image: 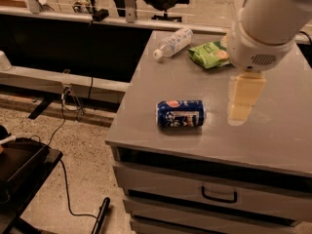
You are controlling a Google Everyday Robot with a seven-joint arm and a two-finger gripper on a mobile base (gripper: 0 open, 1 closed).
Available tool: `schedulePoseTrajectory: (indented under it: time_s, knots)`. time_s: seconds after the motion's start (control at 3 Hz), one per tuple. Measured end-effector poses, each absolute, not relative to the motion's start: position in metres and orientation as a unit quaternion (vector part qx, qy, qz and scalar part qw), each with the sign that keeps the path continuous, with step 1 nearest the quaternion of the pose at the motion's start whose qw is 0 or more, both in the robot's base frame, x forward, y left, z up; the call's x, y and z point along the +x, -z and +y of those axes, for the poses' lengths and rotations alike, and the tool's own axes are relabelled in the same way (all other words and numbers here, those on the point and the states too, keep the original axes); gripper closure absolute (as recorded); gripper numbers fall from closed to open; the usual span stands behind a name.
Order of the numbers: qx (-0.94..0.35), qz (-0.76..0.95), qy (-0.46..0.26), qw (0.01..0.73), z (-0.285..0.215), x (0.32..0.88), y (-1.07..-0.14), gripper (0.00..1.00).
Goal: Place pepsi can upright
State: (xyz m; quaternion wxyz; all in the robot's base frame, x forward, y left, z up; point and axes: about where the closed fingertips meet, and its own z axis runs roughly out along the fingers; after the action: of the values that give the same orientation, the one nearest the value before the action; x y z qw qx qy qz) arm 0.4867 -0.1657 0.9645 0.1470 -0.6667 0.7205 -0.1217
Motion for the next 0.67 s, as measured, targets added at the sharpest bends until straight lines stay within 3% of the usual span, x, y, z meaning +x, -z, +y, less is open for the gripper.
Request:
schedulePoseTrajectory:
  time_s: [0.67]
  knots:
    - [-0.747, 0.641, 0.118, 0.130, -0.088, 0.491, -0.943, 0.00]
